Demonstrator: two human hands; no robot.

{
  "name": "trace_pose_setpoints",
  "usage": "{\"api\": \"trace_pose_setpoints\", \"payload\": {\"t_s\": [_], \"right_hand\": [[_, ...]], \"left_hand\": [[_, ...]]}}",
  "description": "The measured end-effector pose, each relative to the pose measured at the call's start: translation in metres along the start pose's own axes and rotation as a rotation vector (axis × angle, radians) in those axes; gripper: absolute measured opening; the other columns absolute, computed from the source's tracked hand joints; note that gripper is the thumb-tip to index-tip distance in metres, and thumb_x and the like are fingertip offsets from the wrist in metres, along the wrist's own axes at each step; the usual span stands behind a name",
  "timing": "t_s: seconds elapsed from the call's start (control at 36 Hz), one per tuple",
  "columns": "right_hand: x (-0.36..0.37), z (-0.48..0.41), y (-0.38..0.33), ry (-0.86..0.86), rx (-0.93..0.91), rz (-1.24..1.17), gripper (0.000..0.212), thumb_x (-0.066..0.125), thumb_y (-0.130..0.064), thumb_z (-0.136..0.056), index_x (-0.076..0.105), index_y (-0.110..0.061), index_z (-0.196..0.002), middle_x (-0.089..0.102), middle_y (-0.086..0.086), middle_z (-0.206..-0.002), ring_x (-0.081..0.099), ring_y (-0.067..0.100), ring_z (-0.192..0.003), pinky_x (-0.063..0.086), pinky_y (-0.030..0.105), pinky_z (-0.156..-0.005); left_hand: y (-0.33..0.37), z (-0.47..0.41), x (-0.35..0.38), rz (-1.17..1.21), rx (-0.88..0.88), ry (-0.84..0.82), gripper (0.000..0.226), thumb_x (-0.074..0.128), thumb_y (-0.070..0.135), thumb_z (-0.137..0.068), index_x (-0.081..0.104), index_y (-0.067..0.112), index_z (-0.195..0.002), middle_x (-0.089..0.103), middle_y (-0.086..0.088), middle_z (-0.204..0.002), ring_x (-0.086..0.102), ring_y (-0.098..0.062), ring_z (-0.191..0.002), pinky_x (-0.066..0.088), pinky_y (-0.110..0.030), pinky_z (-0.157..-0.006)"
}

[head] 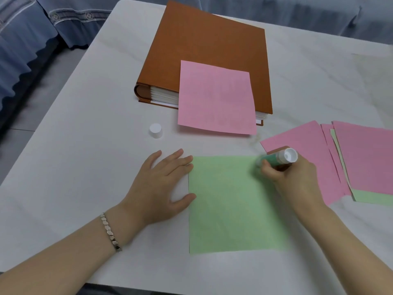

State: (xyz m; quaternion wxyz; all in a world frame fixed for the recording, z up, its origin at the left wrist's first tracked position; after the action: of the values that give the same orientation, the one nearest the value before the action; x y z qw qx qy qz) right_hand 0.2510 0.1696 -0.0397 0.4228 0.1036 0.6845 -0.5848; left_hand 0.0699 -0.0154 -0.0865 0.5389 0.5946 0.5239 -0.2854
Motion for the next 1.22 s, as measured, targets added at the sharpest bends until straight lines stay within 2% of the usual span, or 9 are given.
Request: {"api": "trace_pose_setpoints", "payload": {"t_s": [0.19, 0.33, 0.47, 0.67, 0.78, 0.89, 1.0, 1.14, 1.22], "right_hand": [[-0.016, -0.005, -0.001, 0.092, 0.015, 0.026, 0.005, 0.068, -0.019, -0.076, 0.065, -0.016, -0.079, 0.062, -0.009, -0.068, 0.056, 0.004, -0.064, 0.037, 0.012, -0.054], [0.009, 0.001, -0.016, -0.034, -0.050, -0.024, 0.008, 0.070, -0.016, -0.076, 0.063, -0.014, -0.080, 0.058, -0.014, -0.065, 0.051, -0.003, -0.057, 0.037, 0.004, -0.054], [0.026, 0.002, -0.018, -0.064, -0.078, -0.034, 0.012, 0.069, -0.014, -0.075, 0.063, -0.009, -0.083, 0.067, 0.008, -0.074, 0.052, 0.015, -0.064, 0.037, 0.018, -0.055], [0.013, -0.005, -0.006, -0.024, -0.007, -0.048, 0.011, 0.070, -0.015, -0.076, 0.062, -0.009, -0.081, 0.063, 0.006, -0.071, 0.051, 0.015, -0.066, 0.045, 0.032, -0.063], [0.000, -0.012, 0.005, 0.023, 0.008, 0.000, 0.010, 0.072, -0.017, -0.076, 0.063, -0.013, -0.077, 0.059, -0.009, -0.064, 0.051, 0.009, -0.058, 0.038, 0.012, -0.053], [-0.016, -0.007, 0.006, 0.070, 0.039, 0.020, 0.005, 0.069, -0.018, -0.078, 0.066, -0.016, -0.082, 0.060, -0.009, -0.069, 0.055, 0.008, -0.065, 0.037, 0.006, -0.051], [-0.015, 0.010, -0.005, 0.019, 0.008, -0.082, 0.013, 0.070, -0.014, -0.075, 0.062, -0.024, -0.074, 0.059, -0.014, -0.066, 0.054, -0.007, -0.057, 0.038, 0.003, -0.053], [0.015, 0.028, -0.016, -0.150, -0.034, -0.132, 0.013, 0.070, -0.013, -0.074, 0.060, -0.020, -0.074, 0.056, -0.009, -0.059, 0.046, 0.002, -0.052, 0.037, 0.013, -0.052], [0.022, 0.027, -0.016, -0.189, -0.011, -0.142, 0.010, 0.069, -0.013, -0.075, 0.061, -0.018, -0.078, 0.062, 0.003, -0.067, 0.046, 0.008, -0.057, 0.040, 0.025, -0.058]], "left_hand": [[0.000, 0.001, 0.001, 0.009, -0.013, -0.025, 0.053, 0.049, 0.050, -0.080, 0.063, 0.012, -0.114, 0.056, 0.002, -0.131, 0.042, -0.014, -0.129, 0.023, -0.042, -0.108], [0.001, 0.001, 0.000, 0.008, -0.017, -0.024, 0.052, 0.049, 0.049, -0.080, 0.062, 0.013, -0.115, 0.056, 0.002, -0.131, 0.042, -0.014, -0.129, 0.023, -0.042, -0.108], [0.002, 0.001, -0.001, 0.003, -0.015, -0.013, 0.052, 0.050, 0.049, -0.079, 0.062, 0.012, -0.114, 0.058, 0.001, -0.130, 0.041, -0.015, -0.129, 0.024, -0.043, -0.107], [0.002, 0.001, -0.001, -0.019, -0.015, -0.027, 0.053, 0.050, 0.049, -0.078, 0.063, 0.012, -0.114, 0.058, 0.001, -0.129, 0.042, -0.015, -0.129, 0.024, -0.042, -0.108], [0.002, 0.000, -0.001, -0.019, -0.020, -0.034, 0.053, 0.049, 0.049, -0.078, 0.062, 0.012, -0.115, 0.058, 0.002, -0.129, 0.041, -0.014, -0.129, 0.023, -0.041, -0.108], [0.001, 0.001, -0.001, -0.010, -0.020, -0.038, 0.053, 0.049, 0.049, -0.079, 0.061, 0.013, -0.116, 0.057, 0.002, -0.131, 0.039, -0.013, -0.130, 0.022, -0.042, -0.108], [0.001, 0.001, 0.000, -0.006, -0.024, -0.040, 0.053, 0.048, 0.049, -0.080, 0.060, 0.013, -0.117, 0.055, 0.002, -0.133, 0.038, -0.013, -0.131, 0.021, -0.042, -0.109], [0.002, 0.002, 0.000, -0.008, -0.026, -0.044, 0.053, 0.048, 0.049, -0.080, 0.059, 0.013, -0.117, 0.055, 0.002, -0.134, 0.038, -0.012, -0.131, 0.021, -0.042, -0.109], [0.002, 0.001, 0.000, -0.011, -0.025, -0.035, 0.052, 0.049, 0.049, -0.080, 0.060, 0.013, -0.117, 0.055, 0.002, -0.132, 0.039, -0.013, -0.131, 0.023, -0.042, -0.108]]}}
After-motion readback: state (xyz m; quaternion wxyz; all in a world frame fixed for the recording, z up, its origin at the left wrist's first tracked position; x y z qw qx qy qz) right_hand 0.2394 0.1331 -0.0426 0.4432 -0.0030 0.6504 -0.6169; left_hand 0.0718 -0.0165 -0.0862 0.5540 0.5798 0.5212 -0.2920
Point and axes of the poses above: each hand's wrist, its own z-axis away from the middle knuckle, its own x-axis out of the palm, y = z × x, the point moved 2 cm from there along -z, towards the middle knuckle
